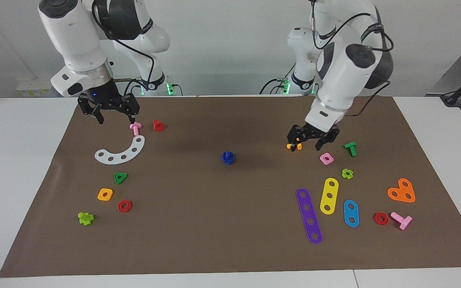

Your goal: Unscrew and place screws in storage area

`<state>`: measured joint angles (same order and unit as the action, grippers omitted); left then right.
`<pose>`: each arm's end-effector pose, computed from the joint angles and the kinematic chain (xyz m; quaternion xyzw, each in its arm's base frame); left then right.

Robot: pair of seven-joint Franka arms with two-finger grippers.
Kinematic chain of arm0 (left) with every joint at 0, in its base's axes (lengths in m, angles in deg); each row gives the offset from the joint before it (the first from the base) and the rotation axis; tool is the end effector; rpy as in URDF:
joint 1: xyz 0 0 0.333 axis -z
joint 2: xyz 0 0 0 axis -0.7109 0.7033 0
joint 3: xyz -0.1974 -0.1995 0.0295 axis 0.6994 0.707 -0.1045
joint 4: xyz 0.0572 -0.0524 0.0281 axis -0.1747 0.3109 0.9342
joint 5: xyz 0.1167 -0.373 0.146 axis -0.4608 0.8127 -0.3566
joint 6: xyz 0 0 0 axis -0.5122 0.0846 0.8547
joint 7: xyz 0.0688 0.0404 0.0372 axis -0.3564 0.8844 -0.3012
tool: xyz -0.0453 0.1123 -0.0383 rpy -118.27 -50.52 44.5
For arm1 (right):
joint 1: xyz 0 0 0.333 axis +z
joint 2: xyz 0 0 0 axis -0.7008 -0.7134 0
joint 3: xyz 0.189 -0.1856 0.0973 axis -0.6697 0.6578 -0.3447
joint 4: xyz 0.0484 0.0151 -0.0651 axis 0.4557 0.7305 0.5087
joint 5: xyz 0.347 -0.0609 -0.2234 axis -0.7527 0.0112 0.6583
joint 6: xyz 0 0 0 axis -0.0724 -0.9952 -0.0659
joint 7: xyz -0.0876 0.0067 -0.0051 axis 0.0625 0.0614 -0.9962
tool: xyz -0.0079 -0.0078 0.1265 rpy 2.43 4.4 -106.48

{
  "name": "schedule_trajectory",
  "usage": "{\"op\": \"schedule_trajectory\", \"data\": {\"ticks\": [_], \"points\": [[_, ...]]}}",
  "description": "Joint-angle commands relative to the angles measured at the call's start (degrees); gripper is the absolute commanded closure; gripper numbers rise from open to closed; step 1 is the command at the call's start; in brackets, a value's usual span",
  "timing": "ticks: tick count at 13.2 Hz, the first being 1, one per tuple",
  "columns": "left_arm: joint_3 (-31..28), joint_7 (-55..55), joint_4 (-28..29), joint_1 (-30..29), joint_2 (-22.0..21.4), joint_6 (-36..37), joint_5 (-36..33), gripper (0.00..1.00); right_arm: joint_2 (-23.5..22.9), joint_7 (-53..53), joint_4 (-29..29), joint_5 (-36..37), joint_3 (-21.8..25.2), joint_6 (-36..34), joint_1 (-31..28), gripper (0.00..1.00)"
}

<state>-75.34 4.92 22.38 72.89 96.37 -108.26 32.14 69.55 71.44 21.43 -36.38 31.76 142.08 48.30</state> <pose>0.6067 -0.2628 0.4317 0.9953 0.0304 0.0454 0.0801 0.5879 0.0477 0.5354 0.9998 -0.0112 0.0139 0.0083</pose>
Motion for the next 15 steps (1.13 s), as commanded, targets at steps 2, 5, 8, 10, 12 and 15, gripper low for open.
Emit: {"op": "schedule_trajectory", "data": {"ticks": [2,5,8,10,12,15], "points": [[-1.1,-7.3,0.7,8.9,4.4,-8.2,2.0,0.06,0.7,1.8,0.3,-1.5,-0.4,-0.3,-0.8,0.00],[-1.2,-8.3,0.9,15.1,10.7,-14.4,1.9,0.06,0.7,1.8,0.3,-1.5,-0.4,-0.4,-0.8,0.00],[-1.2,-7.7,4.3,18.5,12.7,-17.8,1.3,0.06,0.7,1.9,0.3,-1.5,-0.4,-0.4,-0.8,0.00],[-1.2,-3.6,7.8,19.5,12.2,-18.5,0.5,0.06,0.7,1.9,0.3,-1.5,-0.4,-0.4,-0.9,0.00],[-1.2,-2.2,8.9,20.2,11.8,-18.0,0.5,0.07,0.7,1.9,0.3,-1.5,-0.4,-0.4,-0.8,0.00],[-1.2,-2.2,8.8,21.3,11.5,-15.1,0.5,0.22,0.7,1.9,0.3,-1.5,-0.4,-0.4,-0.8,0.00]]}}
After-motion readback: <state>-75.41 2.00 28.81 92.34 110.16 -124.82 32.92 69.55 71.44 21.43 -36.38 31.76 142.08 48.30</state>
